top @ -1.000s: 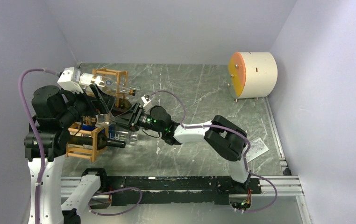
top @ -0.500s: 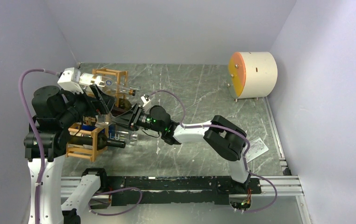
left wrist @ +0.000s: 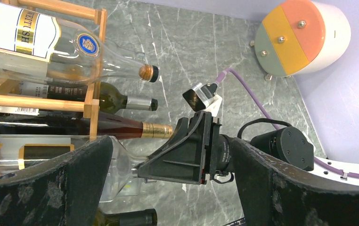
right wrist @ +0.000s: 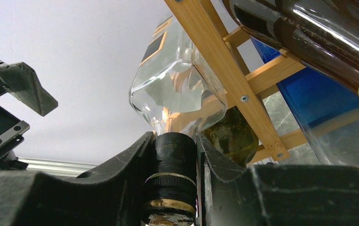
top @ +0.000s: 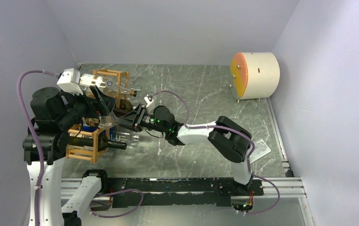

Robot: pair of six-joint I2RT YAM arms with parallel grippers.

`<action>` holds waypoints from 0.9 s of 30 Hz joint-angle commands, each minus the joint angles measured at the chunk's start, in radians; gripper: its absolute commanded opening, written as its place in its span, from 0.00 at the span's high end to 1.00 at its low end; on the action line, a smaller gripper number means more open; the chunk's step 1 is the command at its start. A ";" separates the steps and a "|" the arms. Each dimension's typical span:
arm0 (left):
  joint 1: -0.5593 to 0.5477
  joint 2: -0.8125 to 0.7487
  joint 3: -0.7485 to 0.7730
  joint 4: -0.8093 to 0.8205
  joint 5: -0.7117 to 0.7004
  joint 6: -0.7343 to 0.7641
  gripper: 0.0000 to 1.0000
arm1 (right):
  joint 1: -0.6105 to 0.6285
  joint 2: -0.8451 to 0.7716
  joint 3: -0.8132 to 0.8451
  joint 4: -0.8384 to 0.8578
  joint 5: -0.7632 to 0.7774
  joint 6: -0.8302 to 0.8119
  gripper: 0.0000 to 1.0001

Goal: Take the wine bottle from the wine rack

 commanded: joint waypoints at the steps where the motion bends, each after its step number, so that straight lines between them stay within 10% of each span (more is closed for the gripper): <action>1: 0.011 0.007 0.028 0.019 0.028 -0.018 0.02 | -0.009 -0.099 -0.009 0.165 -0.011 0.040 1.00; 27: 0.010 0.046 0.122 -0.018 -0.039 0.020 0.02 | -0.138 -0.342 -0.255 0.332 -0.118 0.183 1.00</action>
